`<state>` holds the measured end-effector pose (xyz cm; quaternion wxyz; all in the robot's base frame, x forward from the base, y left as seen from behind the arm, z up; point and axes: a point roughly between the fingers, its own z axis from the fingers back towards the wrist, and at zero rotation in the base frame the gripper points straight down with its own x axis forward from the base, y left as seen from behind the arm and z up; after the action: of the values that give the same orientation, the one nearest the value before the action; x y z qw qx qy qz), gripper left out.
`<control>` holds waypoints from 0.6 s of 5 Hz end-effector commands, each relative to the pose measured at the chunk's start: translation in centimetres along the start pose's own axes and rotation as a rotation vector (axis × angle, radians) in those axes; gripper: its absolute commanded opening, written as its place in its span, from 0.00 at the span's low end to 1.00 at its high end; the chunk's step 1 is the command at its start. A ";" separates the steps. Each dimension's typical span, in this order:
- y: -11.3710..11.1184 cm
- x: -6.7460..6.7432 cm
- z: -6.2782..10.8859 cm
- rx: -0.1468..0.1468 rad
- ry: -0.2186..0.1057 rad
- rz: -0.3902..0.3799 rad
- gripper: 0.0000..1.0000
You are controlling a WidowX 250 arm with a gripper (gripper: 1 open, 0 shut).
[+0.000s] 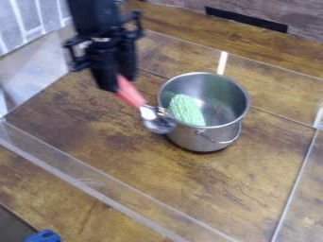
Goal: Move the pink spoon to the left
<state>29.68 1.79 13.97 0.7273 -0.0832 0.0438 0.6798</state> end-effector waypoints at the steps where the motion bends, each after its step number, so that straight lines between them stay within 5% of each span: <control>1: 1.0 2.9 1.0 -0.051 -0.012 0.016 0.00; 2: 1.6 4.1 -1.3 -0.032 -0.012 0.084 0.00; 3: 1.6 3.9 -3.4 -0.022 -0.019 0.117 0.00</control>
<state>28.31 5.03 8.87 0.6838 -0.0736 0.0519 0.7241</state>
